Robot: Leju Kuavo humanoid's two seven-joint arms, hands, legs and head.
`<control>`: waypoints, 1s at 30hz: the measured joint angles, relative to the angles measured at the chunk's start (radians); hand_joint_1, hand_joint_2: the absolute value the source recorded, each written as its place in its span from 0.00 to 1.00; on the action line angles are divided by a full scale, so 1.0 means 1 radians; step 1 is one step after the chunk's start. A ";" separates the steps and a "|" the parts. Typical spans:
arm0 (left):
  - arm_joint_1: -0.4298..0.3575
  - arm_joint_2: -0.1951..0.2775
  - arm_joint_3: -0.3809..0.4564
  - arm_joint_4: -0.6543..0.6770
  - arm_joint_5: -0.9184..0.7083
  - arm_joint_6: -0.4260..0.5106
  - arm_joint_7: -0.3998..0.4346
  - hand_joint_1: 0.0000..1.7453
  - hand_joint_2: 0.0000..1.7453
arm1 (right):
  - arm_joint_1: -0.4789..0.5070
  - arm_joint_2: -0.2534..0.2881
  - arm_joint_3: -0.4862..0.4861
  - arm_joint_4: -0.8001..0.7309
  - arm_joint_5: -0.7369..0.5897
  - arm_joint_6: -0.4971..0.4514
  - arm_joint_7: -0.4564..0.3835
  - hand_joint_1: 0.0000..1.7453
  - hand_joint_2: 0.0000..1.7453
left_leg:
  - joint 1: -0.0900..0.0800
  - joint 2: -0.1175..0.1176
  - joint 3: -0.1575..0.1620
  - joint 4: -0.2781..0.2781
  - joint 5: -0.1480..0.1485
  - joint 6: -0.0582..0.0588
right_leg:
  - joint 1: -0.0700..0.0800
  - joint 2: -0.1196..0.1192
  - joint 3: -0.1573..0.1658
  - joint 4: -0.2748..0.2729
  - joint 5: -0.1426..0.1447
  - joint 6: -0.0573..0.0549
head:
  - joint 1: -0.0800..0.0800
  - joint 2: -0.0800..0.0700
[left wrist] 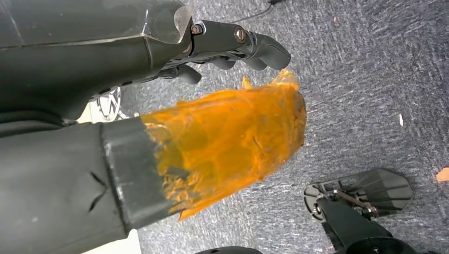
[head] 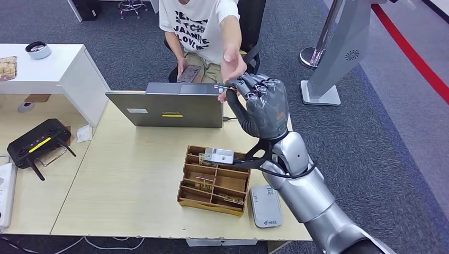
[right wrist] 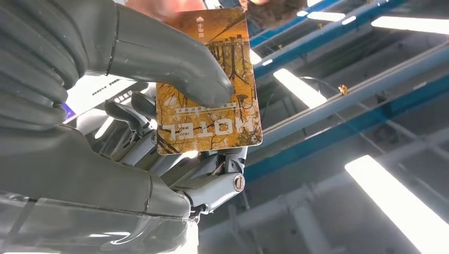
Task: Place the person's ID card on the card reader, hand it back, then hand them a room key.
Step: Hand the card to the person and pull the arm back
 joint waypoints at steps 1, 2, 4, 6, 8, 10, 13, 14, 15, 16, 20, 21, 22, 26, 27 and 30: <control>-0.001 0.000 -0.003 0.000 0.000 -0.001 0.000 0.00 0.00 | -0.010 0.001 0.003 0.017 0.010 0.000 0.002 0.96 1.00 | 0.000 0.000 0.000 0.000 0.000 0.000 | 0.000 0.000 0.000 0.000 0.000 0.000 | 0.000 0.000; -0.001 0.000 -0.006 0.000 0.000 -0.003 0.000 0.00 0.00 | -0.018 0.002 0.007 0.036 0.021 -0.001 0.006 0.77 1.00 | 0.000 0.000 0.000 0.000 0.000 0.000 | 0.000 0.000 0.000 0.000 0.000 0.000 | 0.000 0.000; -0.002 0.000 -0.009 0.000 0.000 -0.004 0.000 0.00 0.00 | -0.031 0.002 0.013 0.069 0.039 -0.003 0.012 0.30 1.00 | 0.000 0.000 0.000 0.000 0.000 0.000 | 0.000 0.000 0.000 0.000 0.000 0.000 | 0.000 0.000; -0.002 0.000 -0.012 0.000 0.001 -0.005 0.000 0.00 0.00 | -0.041 0.004 0.017 0.106 0.056 -0.006 0.019 0.03 1.00 | 0.000 0.000 0.000 0.000 0.000 0.000 | 0.000 0.000 0.000 0.000 0.000 0.000 | 0.000 0.000; -0.002 0.000 -0.016 0.000 0.005 -0.005 0.000 0.00 0.00 | -0.049 0.008 0.018 0.146 0.068 -0.008 0.027 0.00 1.00 | 0.000 0.000 0.000 0.000 0.000 0.000 | 0.000 0.000 0.000 0.000 0.000 0.000 | 0.000 0.000; -0.002 -0.001 -0.017 0.000 0.010 -0.005 0.000 0.00 0.00 | -0.051 0.012 0.016 0.181 0.069 -0.009 0.036 0.00 0.75 | 0.000 0.000 0.000 0.000 0.000 0.000 | 0.000 0.000 0.000 0.000 0.000 0.000 | 0.000 0.000; -0.001 -0.002 -0.017 0.000 0.018 -0.004 0.000 0.00 0.00 | -0.050 0.018 0.010 0.218 0.055 -0.009 0.046 0.00 0.00 | 0.000 0.000 0.000 0.000 0.000 0.000 | 0.000 0.000 0.000 0.000 0.000 0.000 | 0.000 0.000; 0.000 -0.003 -0.017 0.000 0.020 -0.004 0.000 0.00 0.00 | -0.048 0.019 0.008 0.227 0.047 -0.009 0.047 0.00 0.00 | 0.000 0.000 0.000 0.000 0.000 0.000 | 0.000 0.000 0.000 0.000 0.000 0.000 | 0.000 0.000; 0.000 -0.004 -0.017 0.000 0.023 -0.004 0.000 0.00 0.00 | -0.046 0.020 0.005 0.234 0.038 -0.009 0.047 0.00 0.00 | 0.000 0.000 0.000 0.000 0.000 0.000 | 0.000 0.000 0.000 0.000 0.000 0.000 | 0.000 0.000; 0.000 -0.004 -0.017 0.000 0.025 -0.004 0.000 0.00 0.00 | -0.043 0.022 0.003 0.240 0.029 -0.008 0.047 0.00 0.00 | 0.000 0.000 0.000 0.000 0.000 0.000 | 0.000 0.000 0.000 0.000 0.000 0.000 | 0.000 0.000; 0.002 -0.005 -0.017 0.000 0.028 -0.003 0.000 0.00 0.00 | -0.032 0.027 -0.004 0.253 0.007 -0.007 0.045 0.00 0.00 | 0.000 0.000 0.000 0.000 0.000 0.000 | 0.000 0.000 -0.001 0.000 0.000 0.000 | 0.000 0.000; 0.002 -0.005 -0.017 0.000 0.028 -0.003 0.000 0.00 0.00 | -0.031 0.028 -0.005 0.256 0.006 -0.007 0.045 0.00 0.00 | 0.000 0.000 0.000 0.000 0.000 0.000 | 0.000 0.000 -0.001 0.000 0.000 0.000 | 0.000 0.000; 0.003 -0.005 -0.017 0.000 0.028 -0.003 0.000 0.00 0.00 | -0.030 0.029 -0.006 0.258 0.005 -0.007 0.045 0.00 0.00 | 0.000 0.000 0.000 0.000 0.000 0.000 | 0.000 0.000 -0.001 0.000 0.000 0.000 | 0.000 0.000; 0.005 -0.006 -0.017 0.000 0.038 0.000 0.000 0.00 0.00 | -0.016 0.032 -0.009 0.254 -0.057 0.004 0.024 0.00 0.00 | 0.000 0.000 0.000 0.000 0.000 0.000 | 0.000 0.000 -0.001 0.000 0.000 0.000 | 0.000 0.000; 0.006 -0.006 -0.017 0.000 0.045 0.002 -0.001 0.00 0.00 | -0.005 0.035 -0.010 0.245 -0.102 0.017 0.012 0.00 0.00 | 0.000 0.000 0.000 0.000 0.000 0.000 | 0.000 0.000 -0.001 0.000 0.000 0.000 | 0.000 0.000; 0.014 -0.006 -0.017 0.000 0.071 0.016 -0.005 0.00 0.00 | 0.056 0.049 -0.021 0.179 -0.303 0.096 -0.020 0.00 0.00 | 0.000 0.000 0.000 0.000 0.000 0.000 | 0.000 0.000 -0.001 0.000 -0.001 0.000 | 0.000 0.000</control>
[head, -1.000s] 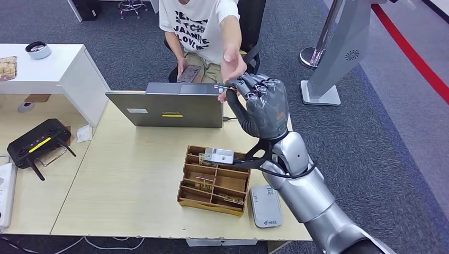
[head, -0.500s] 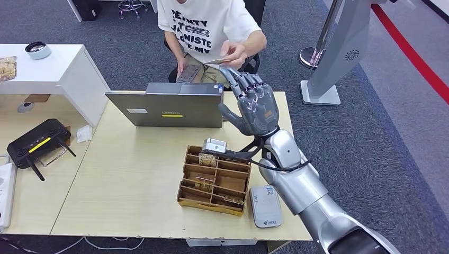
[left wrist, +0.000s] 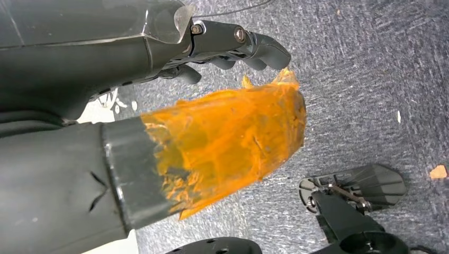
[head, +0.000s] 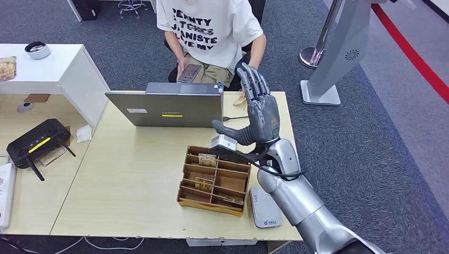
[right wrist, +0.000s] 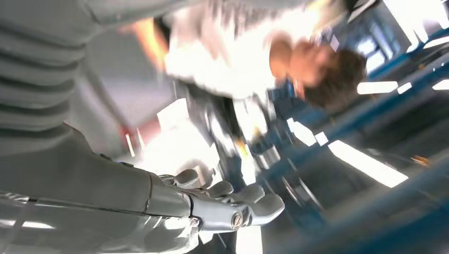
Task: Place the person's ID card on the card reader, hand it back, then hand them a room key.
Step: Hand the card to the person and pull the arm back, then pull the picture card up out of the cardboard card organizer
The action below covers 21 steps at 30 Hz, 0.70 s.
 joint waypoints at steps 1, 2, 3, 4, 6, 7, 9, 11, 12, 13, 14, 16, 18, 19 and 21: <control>0.004 0.000 0.000 0.000 0.010 0.006 -0.002 0.00 0.00 | 0.029 0.007 -0.006 -0.033 -0.082 0.031 -0.006 0.00 0.00 | 0.000 0.000 0.000 0.000 0.000 0.000 | 0.000 0.000 0.000 0.000 0.000 0.000 | 0.000 0.000; 0.009 -0.001 0.001 0.000 0.019 0.011 -0.004 0.00 0.00 | 0.061 0.014 -0.011 -0.067 -0.160 0.059 -0.010 0.00 0.00 | 0.000 0.000 0.000 0.000 0.000 0.000 | 0.000 0.000 -0.001 0.000 -0.001 0.000 | 0.000 0.000; 0.014 -0.001 0.002 0.000 0.027 0.017 -0.005 0.00 0.00 | 0.094 0.020 -0.017 -0.104 -0.237 0.085 -0.015 0.00 0.00 | 0.000 0.000 -0.001 0.000 0.000 0.000 | 0.000 0.000 -0.001 0.000 -0.001 0.000 | 0.000 0.000; 0.019 -0.001 0.004 0.000 0.035 0.023 -0.007 0.00 0.00 | 0.128 0.024 -0.020 -0.141 -0.304 0.106 -0.019 0.00 0.00 | 0.000 0.000 -0.001 0.000 -0.001 0.000 | 0.000 0.000 -0.001 0.000 -0.001 0.000 | 0.000 0.000; 0.029 -0.001 0.008 0.000 0.048 0.033 -0.010 0.00 0.00 | 0.197 0.028 -0.026 -0.218 -0.425 0.143 -0.033 0.00 0.50 | 0.000 0.000 -0.002 0.000 -0.002 0.000 | 0.000 0.000 -0.002 0.000 -0.002 0.000 | 0.000 0.000; 0.035 -0.001 0.010 0.000 0.054 0.038 -0.012 0.00 0.00 | 0.231 0.028 -0.027 -0.253 -0.473 0.158 -0.040 0.00 0.75 | 0.000 0.000 -0.002 0.000 -0.002 0.001 | 0.000 0.000 -0.002 0.000 -0.002 0.000 | 0.000 0.000; 0.045 0.000 0.018 0.000 0.067 0.046 -0.015 0.00 0.00 | 0.296 0.028 -0.030 -0.321 -0.561 0.189 -0.049 0.00 1.00 | 0.000 0.000 -0.002 0.000 -0.002 0.001 | 0.000 0.000 -0.002 0.000 -0.002 0.000 | 0.000 0.000; 0.054 0.000 0.028 0.000 0.079 0.052 -0.018 0.00 0.00 | 0.355 0.024 -0.031 -0.385 -0.640 0.231 -0.054 0.00 1.00 | 0.000 0.000 -0.002 0.000 -0.003 0.001 | 0.000 0.000 -0.002 0.000 -0.003 0.000 | 0.000 0.000; 0.058 0.000 0.033 0.000 0.084 0.053 -0.020 0.00 0.00 | 0.380 0.018 -0.031 -0.412 -0.677 0.260 -0.056 0.00 1.00 | 0.000 0.000 -0.002 0.000 -0.003 0.001 | 0.000 0.000 -0.002 0.000 -0.003 0.000 | 0.000 0.000; 0.061 0.000 0.038 0.000 0.088 0.054 -0.022 0.00 0.00 | 0.402 0.010 -0.031 -0.436 -0.713 0.297 -0.056 0.00 1.00 | 0.000 0.000 -0.002 0.000 -0.003 0.001 | 0.000 0.000 -0.002 0.000 -0.003 0.000 | 0.000 0.000; 0.062 0.000 0.042 0.000 0.092 0.054 -0.023 0.00 0.00 | 0.420 -0.001 -0.031 -0.455 -0.744 0.334 -0.056 0.00 1.00 | 0.000 0.000 -0.002 0.000 -0.003 0.001 | 0.000 0.000 -0.002 -0.001 -0.003 0.000 | 0.000 0.000; 0.064 0.001 0.051 0.000 0.098 0.054 -0.025 0.00 0.00 | 0.456 -0.024 -0.031 -0.488 -0.783 0.394 -0.059 0.00 1.00 | 0.000 0.000 -0.002 0.000 -0.003 0.001 | 0.000 0.000 -0.002 -0.001 -0.003 0.000 | 0.000 0.000; 0.065 0.002 0.059 0.000 0.103 0.055 -0.025 0.00 0.00 | 0.489 -0.042 -0.031 -0.513 -0.791 0.419 -0.067 0.00 1.00 | 0.000 0.000 -0.002 0.000 -0.003 0.001 | 0.000 0.000 -0.002 -0.001 -0.003 0.000 | 0.000 0.000; 0.066 0.002 0.062 0.000 0.106 0.056 -0.025 0.00 0.00 | 0.503 -0.050 -0.031 -0.523 -0.791 0.425 -0.070 0.00 1.00 | 0.000 0.000 -0.002 0.000 -0.003 0.001 | 0.000 0.000 -0.002 -0.001 -0.003 0.000 | 0.000 0.000; 0.067 0.002 0.068 0.000 0.110 0.059 -0.025 0.00 0.00 | 0.530 -0.066 -0.031 -0.542 -0.782 0.432 -0.075 0.00 1.00 | 0.000 0.000 -0.002 0.000 -0.003 0.001 | 0.000 0.000 -0.002 -0.001 -0.003 0.000 | 0.000 0.000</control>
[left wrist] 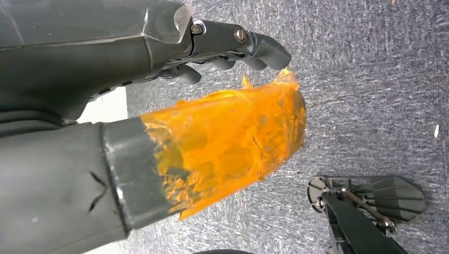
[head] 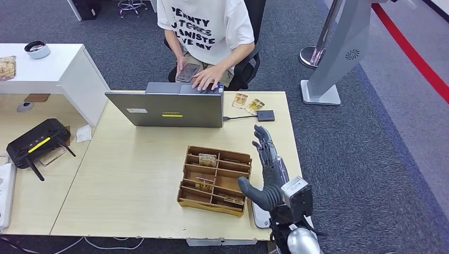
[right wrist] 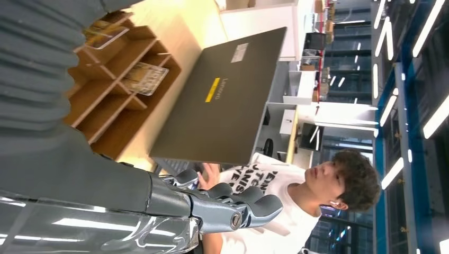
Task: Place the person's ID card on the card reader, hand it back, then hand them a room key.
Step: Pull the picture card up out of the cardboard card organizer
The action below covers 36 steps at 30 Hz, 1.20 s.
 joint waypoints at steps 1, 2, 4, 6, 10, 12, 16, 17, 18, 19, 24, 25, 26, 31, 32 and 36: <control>0.000 0.000 0.004 0.000 0.001 0.001 0.000 0.00 0.00 | 0.013 -0.007 0.000 -0.006 0.010 0.002 -0.002 0.00 1.00 | 0.000 0.000 0.000 0.000 0.000 0.000 | 0.000 0.000 0.000 0.000 0.000 0.000 | 0.000 0.000; 0.000 0.000 0.008 0.000 0.003 0.002 0.000 0.00 0.00 | 0.025 -0.013 0.001 -0.010 0.025 0.002 -0.003 0.00 1.00 | 0.000 0.000 0.000 0.000 0.000 0.000 | 0.000 0.000 0.000 0.000 0.000 0.000 | 0.000 0.000; 0.000 0.000 0.014 0.000 0.004 0.003 0.000 0.00 0.00 | 0.043 -0.023 0.004 -0.014 0.064 -0.002 -0.007 0.00 1.00 | 0.000 0.000 0.000 0.000 0.000 0.000 | 0.000 0.000 0.000 0.000 0.000 0.000 | 0.000 0.000; 0.000 0.000 0.017 0.000 0.005 0.004 -0.001 0.00 0.00 | 0.054 -0.032 0.011 -0.014 0.095 -0.005 -0.010 0.00 1.00 | 0.000 0.000 0.000 0.000 0.000 0.000 | 0.000 0.000 0.000 0.000 0.000 0.000 | 0.000 0.000; 0.000 0.000 0.019 0.000 0.005 0.004 -0.001 0.00 0.00 | 0.066 -0.043 0.019 -0.014 0.108 -0.006 -0.011 0.00 1.00 | 0.000 0.000 0.000 0.000 0.000 0.000 | 0.000 0.000 0.000 0.000 0.000 0.000 | 0.000 0.000; 0.000 0.000 0.019 0.000 0.005 0.004 -0.001 0.00 0.00 | 0.068 -0.046 0.021 -0.014 0.109 -0.006 -0.011 0.00 1.00 | 0.000 0.000 0.000 0.000 0.000 0.000 | 0.000 0.000 0.000 0.000 0.000 0.000 | 0.000 0.000; 0.000 0.000 0.019 0.000 0.005 0.004 -0.001 0.00 0.00 | 0.071 -0.051 0.021 -0.014 0.111 -0.006 -0.011 0.06 1.00 | 0.000 0.000 0.000 0.000 0.000 0.000 | 0.000 0.000 0.000 0.000 0.000 0.000 | 0.000 0.000; 0.000 0.000 0.019 0.000 0.005 0.004 -0.001 0.00 0.00 | 0.071 -0.052 0.022 -0.014 0.116 -0.007 -0.010 0.27 1.00 | 0.000 0.000 0.000 0.000 0.000 0.000 | 0.000 0.000 0.000 0.000 0.000 0.000 | 0.000 0.000; 0.000 0.000 0.019 0.000 0.005 0.004 -0.001 0.00 0.00 | 0.071 -0.053 0.022 -0.014 0.127 -0.010 -0.010 0.52 1.00 | 0.000 0.000 0.000 0.000 0.000 0.000 | 0.000 0.000 0.000 0.000 0.000 0.000 | 0.000 0.000; 0.000 0.000 0.019 0.000 0.006 0.004 -0.001 0.00 0.00 | 0.071 -0.054 0.024 -0.014 0.146 -0.015 -0.009 0.77 1.00 | 0.000 0.000 0.000 0.000 0.000 0.000 | 0.000 0.000 0.000 0.000 0.000 0.000 | 0.000 0.000; 0.000 0.000 0.023 0.000 0.007 0.004 -0.003 0.00 0.00 | 0.070 -0.061 0.056 0.001 0.300 -0.062 -0.003 1.00 1.00 | 0.000 0.000 0.000 0.000 0.000 0.000 | 0.000 0.000 0.000 0.000 0.000 0.000 | 0.000 0.000; 0.000 0.000 0.024 0.000 0.007 0.004 -0.003 0.00 0.00 | 0.070 -0.062 0.065 0.006 0.337 -0.076 -0.002 1.00 1.00 | 0.000 0.000 0.000 0.000 0.000 0.000 | 0.000 0.000 0.000 0.000 0.000 0.000 | 0.000 0.000; 0.000 -0.001 0.025 0.000 0.007 0.004 -0.003 0.00 0.00 | 0.069 -0.063 0.075 0.013 0.376 -0.091 0.000 1.00 1.00 | 0.000 0.000 0.000 0.000 0.000 0.000 | 0.000 0.000 0.000 0.000 0.000 0.000 | 0.000 0.000; 0.000 -0.001 0.025 0.000 0.004 0.004 -0.004 0.00 0.00 | 0.056 -0.073 0.124 0.056 0.549 -0.170 0.026 1.00 1.00 | 0.000 0.000 0.000 0.000 0.000 0.000 | 0.000 0.000 0.000 0.000 0.000 0.000 | 0.000 0.000; 0.000 0.000 0.025 0.000 0.003 0.003 -0.004 0.00 0.00 | 0.053 -0.076 0.132 0.065 0.572 -0.183 0.031 1.00 1.00 | 0.000 0.000 0.000 0.000 0.000 0.000 | 0.000 0.000 0.000 0.000 0.000 0.000 | 0.000 0.000; 0.000 0.000 0.025 0.000 -0.002 0.002 -0.004 0.00 0.00 | 0.045 -0.086 0.156 0.091 0.641 -0.225 0.048 1.00 1.00 | 0.000 0.000 0.000 0.000 0.000 0.000 | 0.000 0.000 0.000 0.000 0.000 0.000 | 0.000 0.000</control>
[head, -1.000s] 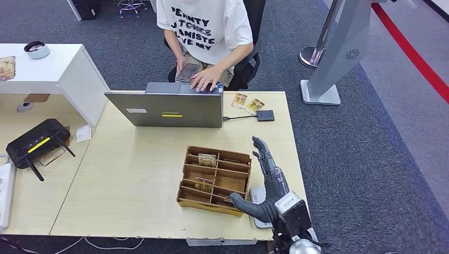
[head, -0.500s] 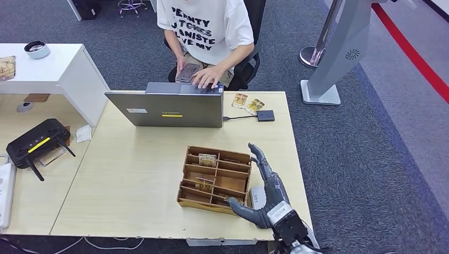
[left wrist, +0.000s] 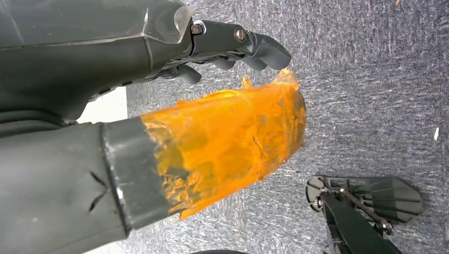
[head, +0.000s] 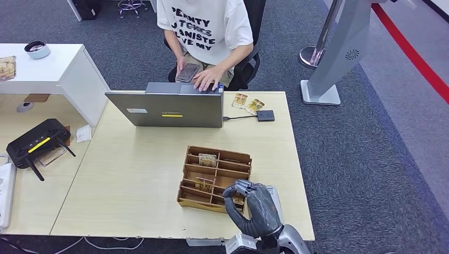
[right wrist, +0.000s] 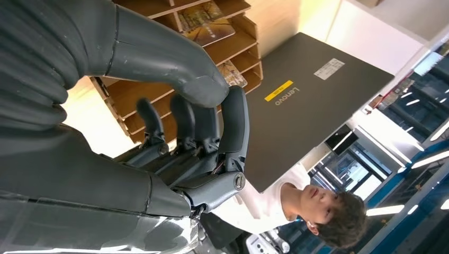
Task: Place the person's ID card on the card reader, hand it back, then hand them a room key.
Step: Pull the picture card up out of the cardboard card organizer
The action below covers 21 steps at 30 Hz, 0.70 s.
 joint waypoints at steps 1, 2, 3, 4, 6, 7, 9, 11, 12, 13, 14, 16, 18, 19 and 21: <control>0.000 0.000 0.000 0.000 -0.001 0.000 0.000 0.00 0.00 | -0.001 -0.003 0.005 0.005 0.013 -0.009 0.004 1.00 1.00 | 0.000 0.000 0.000 0.000 0.000 0.000 | 0.000 0.000 0.000 0.000 0.000 0.000 | 0.000 0.000; 0.000 0.000 0.000 0.000 -0.002 0.000 0.000 0.00 0.00 | -0.001 -0.005 0.009 0.008 0.026 -0.019 0.007 1.00 1.00 | 0.000 0.000 0.000 0.000 0.000 0.000 | 0.000 0.000 0.000 0.000 0.000 0.000 | 0.000 0.000; 0.000 0.000 0.000 0.000 -0.003 0.000 0.000 0.00 0.00 | -0.002 -0.007 0.013 0.012 0.040 -0.028 0.011 1.00 1.00 | 0.000 0.000 0.000 0.000 0.000 0.000 | 0.000 0.000 0.000 0.000 0.000 0.000 | 0.000 0.000; 0.000 0.000 0.000 0.000 -0.004 0.000 0.001 0.00 0.00 | -0.002 -0.009 0.016 0.015 0.053 -0.036 0.015 1.00 1.00 | 0.000 0.000 0.000 0.000 0.000 0.000 | 0.000 0.000 0.000 0.000 0.000 0.000 | 0.000 0.000; 0.000 0.000 0.000 0.000 -0.006 0.000 0.003 0.00 0.00 | -0.004 -0.014 0.023 0.022 0.085 -0.054 0.025 1.00 1.00 | 0.000 0.000 0.000 0.000 0.000 0.000 | 0.000 0.000 0.000 0.000 0.000 0.000 | 0.000 0.000; 0.000 0.000 0.000 0.000 -0.007 0.000 0.003 0.00 0.00 | -0.005 -0.016 0.028 0.027 0.103 -0.063 0.031 0.98 1.00 | 0.000 0.000 0.000 0.000 0.000 0.000 | 0.000 0.000 0.000 0.000 0.000 0.000 | 0.000 0.000; 0.000 0.000 0.000 0.000 -0.009 0.000 0.004 0.00 0.00 | -0.008 -0.021 0.038 0.038 0.139 -0.081 0.045 0.88 1.00 | 0.000 0.000 0.000 0.000 0.000 0.000 | 0.000 0.000 0.000 0.000 0.000 0.000 | 0.000 0.000; 0.000 0.000 0.000 0.000 -0.011 0.000 0.005 0.00 0.00 | -0.012 -0.024 0.047 0.051 0.166 -0.093 0.059 0.75 1.00 | 0.000 0.000 0.000 0.000 0.000 0.000 | 0.000 0.000 0.000 0.000 0.000 0.000 | 0.000 0.000; 0.000 0.000 0.000 0.000 -0.011 0.000 0.005 0.00 0.00 | -0.014 -0.026 0.051 0.058 0.177 -0.098 0.067 0.71 1.00 | 0.000 0.000 0.000 0.000 0.000 0.000 | 0.000 0.000 0.000 0.000 0.000 0.000 | 0.000 0.000; 0.000 0.000 0.000 0.000 -0.012 0.000 0.006 0.00 0.00 | -0.017 -0.027 0.055 0.064 0.186 -0.102 0.074 0.69 1.00 | 0.000 0.000 0.000 0.000 0.000 0.000 | 0.000 0.000 0.000 0.000 0.000 0.000 | 0.000 0.000; 0.000 0.000 0.000 0.000 -0.012 0.000 0.006 0.00 0.00 | -0.019 -0.029 0.059 0.071 0.194 -0.105 0.081 0.68 1.00 | 0.000 0.000 0.000 0.000 0.000 0.000 | 0.000 0.000 0.000 0.000 0.000 0.000 | 0.000 0.000; 0.000 0.000 0.000 0.000 -0.014 0.000 0.006 0.00 0.00 | -0.022 -0.032 0.065 0.084 0.205 -0.109 0.090 0.72 1.00 | 0.000 0.000 0.000 0.000 0.000 0.000 | 0.000 0.000 0.000 0.000 0.000 0.000 | 0.000 0.000; 0.000 0.000 0.000 0.000 -0.014 0.000 0.006 0.00 0.00 | -0.024 -0.034 0.068 0.094 0.210 -0.113 0.095 0.77 1.00 | 0.000 0.000 0.000 0.000 0.000 0.000 | 0.000 0.000 0.000 0.000 0.000 0.000 | 0.000 0.000; 0.000 0.000 0.000 0.000 -0.014 0.000 0.006 0.00 0.00 | -0.025 -0.035 0.070 0.098 0.210 -0.114 0.096 0.76 1.00 | 0.000 0.000 0.000 0.000 0.000 0.000 | 0.000 0.000 0.000 0.000 0.000 0.000 | 0.000 0.000; 0.000 0.000 0.000 0.000 -0.014 0.000 0.006 0.00 0.00 | -0.027 -0.036 0.072 0.105 0.214 -0.117 0.099 0.68 1.00 | 0.000 0.000 0.000 0.000 0.000 0.000 | 0.000 0.000 0.000 0.000 0.000 0.000 | 0.000 0.000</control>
